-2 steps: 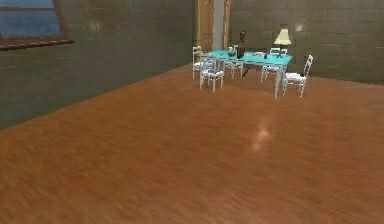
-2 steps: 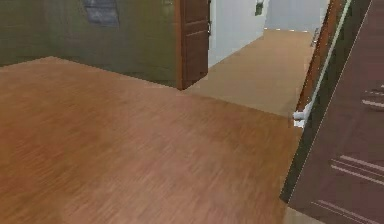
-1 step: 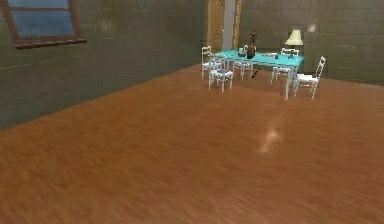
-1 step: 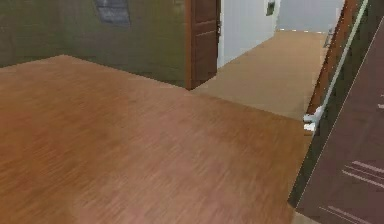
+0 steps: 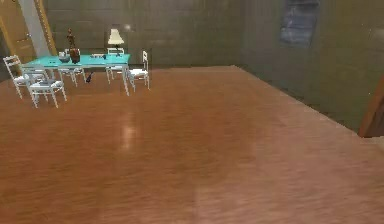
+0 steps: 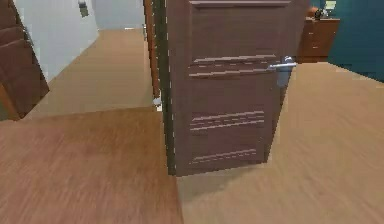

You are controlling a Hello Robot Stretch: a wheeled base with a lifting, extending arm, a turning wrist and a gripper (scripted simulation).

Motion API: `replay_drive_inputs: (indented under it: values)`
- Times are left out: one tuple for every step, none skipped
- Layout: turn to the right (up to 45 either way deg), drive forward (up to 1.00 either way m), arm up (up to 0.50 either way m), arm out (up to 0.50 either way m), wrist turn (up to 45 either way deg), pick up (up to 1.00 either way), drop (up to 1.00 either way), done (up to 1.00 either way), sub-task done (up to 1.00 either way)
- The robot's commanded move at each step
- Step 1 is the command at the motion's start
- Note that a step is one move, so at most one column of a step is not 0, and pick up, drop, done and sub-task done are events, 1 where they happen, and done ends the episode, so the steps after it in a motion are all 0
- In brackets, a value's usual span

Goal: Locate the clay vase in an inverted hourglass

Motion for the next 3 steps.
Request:
replay_drive_inputs:
  values:
    - [45.0,0.0,0.0,0.0,0.0,0.0,0.0,0.0,0.0]
    - [24.0,0.0,0.0,0.0,0.0,0.0,0.0,0.0,0.0]
    - [0.0,0.05,0.0,0.0,0.0,0.0,0.0,0.0,0.0]
